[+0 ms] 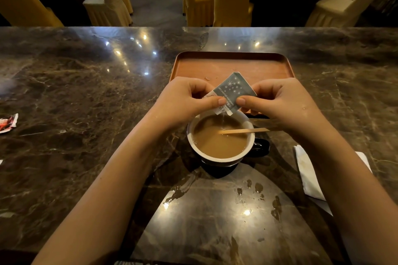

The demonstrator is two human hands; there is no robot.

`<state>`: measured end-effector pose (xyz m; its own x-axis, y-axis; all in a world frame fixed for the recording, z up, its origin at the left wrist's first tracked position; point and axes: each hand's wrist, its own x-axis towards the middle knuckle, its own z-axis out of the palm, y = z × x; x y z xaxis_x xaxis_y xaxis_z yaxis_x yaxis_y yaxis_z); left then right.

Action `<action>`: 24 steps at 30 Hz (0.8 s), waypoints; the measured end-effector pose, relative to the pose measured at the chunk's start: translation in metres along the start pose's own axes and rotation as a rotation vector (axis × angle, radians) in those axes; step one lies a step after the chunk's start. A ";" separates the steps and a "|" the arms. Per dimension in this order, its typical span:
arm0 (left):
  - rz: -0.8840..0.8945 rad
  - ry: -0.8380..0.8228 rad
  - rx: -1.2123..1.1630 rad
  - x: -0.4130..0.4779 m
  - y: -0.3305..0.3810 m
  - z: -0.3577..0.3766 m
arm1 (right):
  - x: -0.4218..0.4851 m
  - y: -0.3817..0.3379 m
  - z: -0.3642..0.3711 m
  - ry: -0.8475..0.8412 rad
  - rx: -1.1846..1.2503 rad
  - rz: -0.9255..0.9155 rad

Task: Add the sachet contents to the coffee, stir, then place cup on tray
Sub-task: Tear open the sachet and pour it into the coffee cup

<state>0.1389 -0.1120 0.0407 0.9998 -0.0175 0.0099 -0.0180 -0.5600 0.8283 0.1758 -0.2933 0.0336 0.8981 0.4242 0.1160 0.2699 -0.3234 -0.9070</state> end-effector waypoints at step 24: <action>0.440 0.289 0.346 0.007 -0.012 -0.009 | -0.001 0.007 -0.009 -0.129 0.091 0.266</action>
<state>0.1458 -0.0976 0.0356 0.8591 -0.1096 0.5000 -0.3819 -0.7876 0.4836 0.1803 -0.3034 0.0307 0.8801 0.4402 -0.1776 -0.0064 -0.3631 -0.9317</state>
